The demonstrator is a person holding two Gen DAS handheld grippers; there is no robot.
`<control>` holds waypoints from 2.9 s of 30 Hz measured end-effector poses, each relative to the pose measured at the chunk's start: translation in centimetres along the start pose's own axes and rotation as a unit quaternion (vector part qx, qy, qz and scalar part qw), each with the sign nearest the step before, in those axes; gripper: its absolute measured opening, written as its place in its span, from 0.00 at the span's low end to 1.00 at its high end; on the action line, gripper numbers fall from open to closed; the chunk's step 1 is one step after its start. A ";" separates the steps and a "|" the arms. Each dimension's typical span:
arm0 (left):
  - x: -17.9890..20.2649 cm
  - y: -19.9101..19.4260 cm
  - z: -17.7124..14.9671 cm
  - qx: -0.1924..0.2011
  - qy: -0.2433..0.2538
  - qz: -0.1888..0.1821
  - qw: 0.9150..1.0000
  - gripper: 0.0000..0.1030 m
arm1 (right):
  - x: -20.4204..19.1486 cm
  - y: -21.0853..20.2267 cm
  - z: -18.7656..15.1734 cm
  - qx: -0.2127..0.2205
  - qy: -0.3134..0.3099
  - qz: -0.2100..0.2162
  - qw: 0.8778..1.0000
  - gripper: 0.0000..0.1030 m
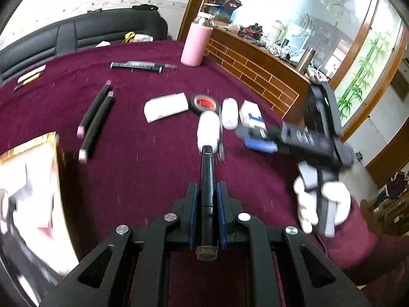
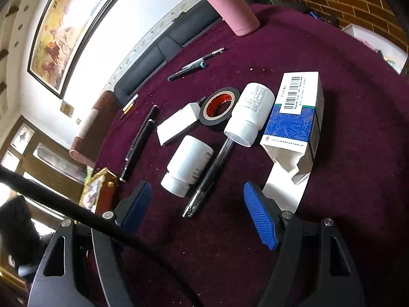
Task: Organize objects
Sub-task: 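Grasp a black marker with the left gripper while right grasps a white pill bottle, then carry marker and pill bottle into the tray with both grippers and release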
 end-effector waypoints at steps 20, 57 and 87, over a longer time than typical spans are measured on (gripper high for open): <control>5.6 6.9 -4.7 -0.038 0.104 0.109 0.988 0.24 | -3.4 4.0 2.3 -0.069 -0.044 -0.124 0.989 0.73; -14.1 -15.7 -10.2 0.177 -0.219 0.085 0.956 0.11 | -18.2 4.9 -3.3 -0.138 -0.110 0.021 0.984 0.33; -23.9 -20.3 -14.8 0.217 -0.310 0.114 0.919 0.51 | -30.9 22.1 -6.8 -0.195 -0.220 -0.082 0.952 0.33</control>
Point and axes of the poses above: each gripper's, at about its wrist camera, not at the fingertips, and y roughly the way its jaws point, x to its right, z to its top, the point moved 5 cm from there along y, roughly the way its jaws point
